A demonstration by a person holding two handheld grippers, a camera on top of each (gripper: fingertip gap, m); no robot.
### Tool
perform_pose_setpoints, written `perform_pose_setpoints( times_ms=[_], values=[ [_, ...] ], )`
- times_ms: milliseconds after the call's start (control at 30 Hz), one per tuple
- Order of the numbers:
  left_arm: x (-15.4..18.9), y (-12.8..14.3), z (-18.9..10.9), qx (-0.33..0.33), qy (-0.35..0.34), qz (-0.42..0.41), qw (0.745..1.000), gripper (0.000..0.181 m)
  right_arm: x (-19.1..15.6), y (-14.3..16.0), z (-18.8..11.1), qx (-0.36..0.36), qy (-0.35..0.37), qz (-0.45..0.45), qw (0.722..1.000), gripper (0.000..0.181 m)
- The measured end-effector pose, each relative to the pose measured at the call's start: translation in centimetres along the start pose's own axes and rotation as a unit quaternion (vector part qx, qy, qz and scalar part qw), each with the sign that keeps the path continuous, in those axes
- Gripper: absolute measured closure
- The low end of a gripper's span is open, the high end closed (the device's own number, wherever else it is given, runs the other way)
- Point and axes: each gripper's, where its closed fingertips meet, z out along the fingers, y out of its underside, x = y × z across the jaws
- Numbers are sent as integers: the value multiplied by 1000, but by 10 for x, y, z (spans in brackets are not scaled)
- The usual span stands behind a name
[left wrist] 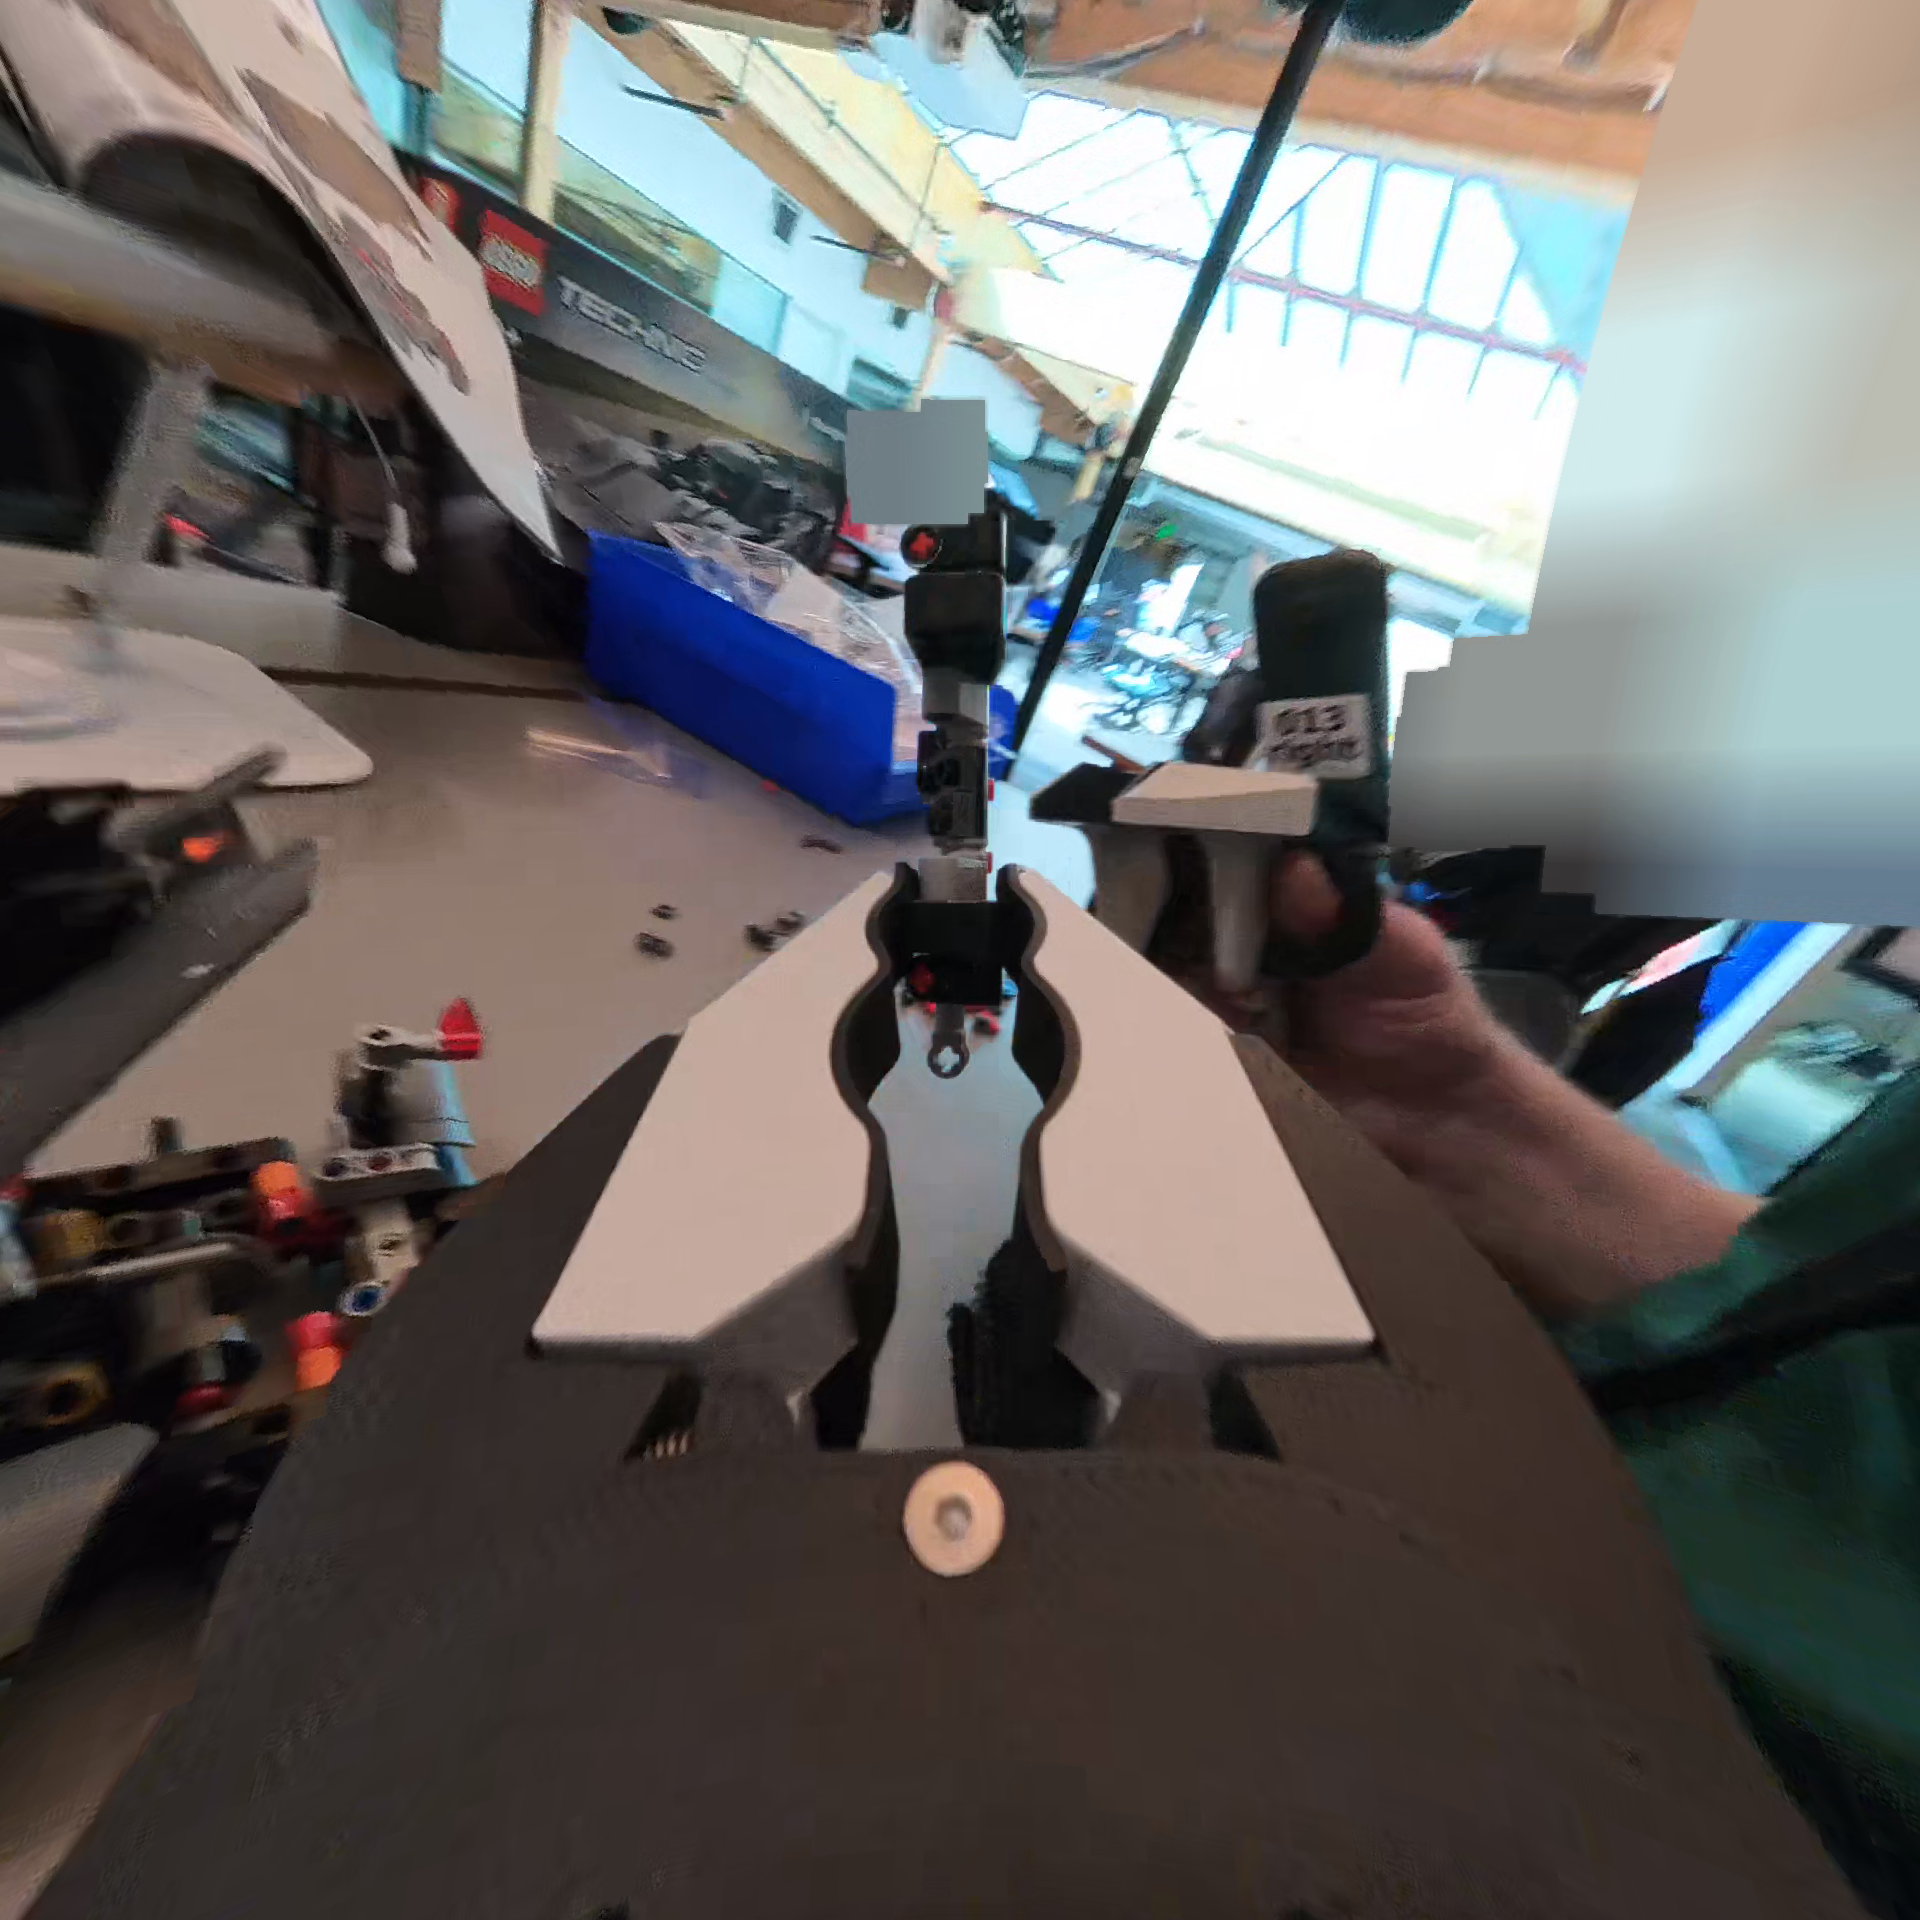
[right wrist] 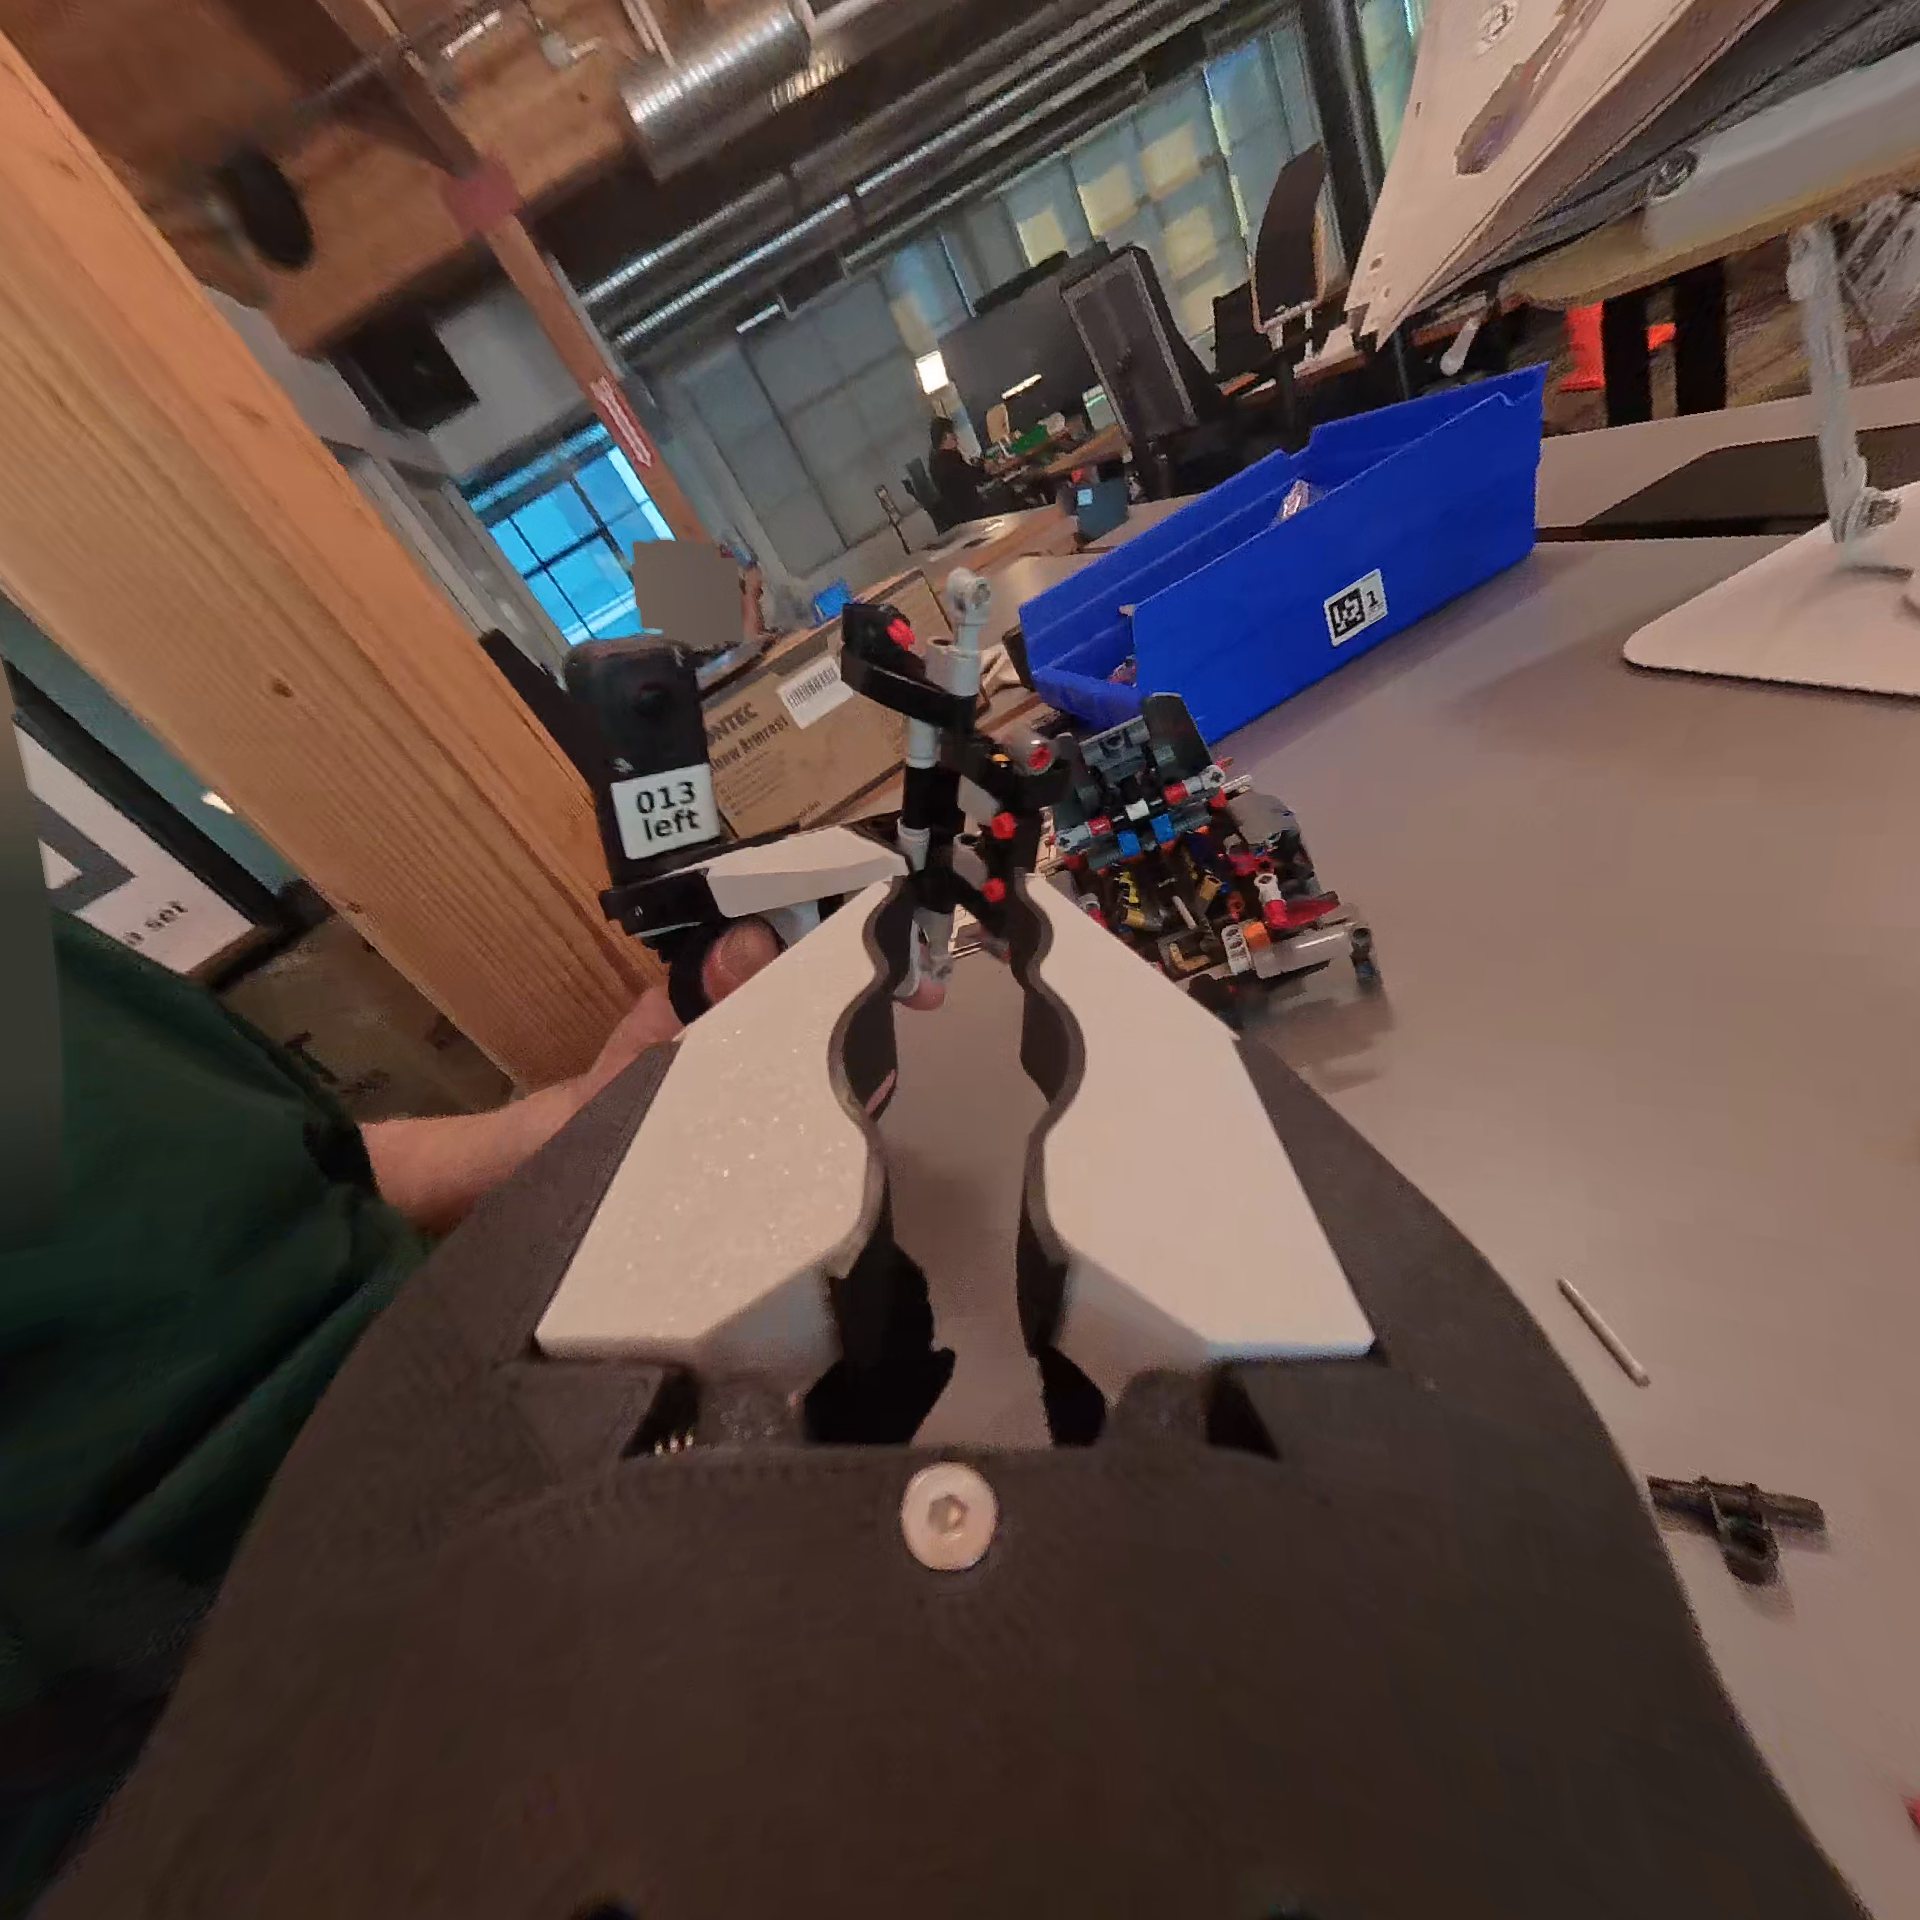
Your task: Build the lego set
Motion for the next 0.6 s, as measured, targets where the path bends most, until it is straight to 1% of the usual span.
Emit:
perform_pose_setpoints(
  times_ms=[133, 200, 267, 367, 467, 500, 567, 600],
  values=[
    [0, 0, 5, -26, -59, 91, 994, 167, -16, 4, 16, -9, -7, -6, 1000, 158],
    [1, 1, 7, -37, -80, 130, 988, 167, -15, 7, 26, -11, 12, -8, 1000, 153],
    [2, 2, 7, -51, -102, 176, 978, 167, -16, 9, 33, -11, 20, -9, 1000, 156],
    [5, 3, 9, -70, -132, 244, 958, 167, -17, 6, 38, 4, 32, -7, 999, 157],
    [6, 2, 9, -80, -162, 307, 934, 167, -20, 2, 40, 23, 18, 14, 999, 156],
    [6, 1, 9, -82, -169, 321, 928, 168, -19, 1, 40, 29, 15, 20, 999, 158],
    [8, 0, 10, -90, -185, 369, 906, 167, -17, 0, 38, 39, 16, 25, 999, 169],
    [10, 0, 11, -94, -185, 379, 902, 167, -16, -1, 36, 45, 14, 29, 999, 173]
  ],
)
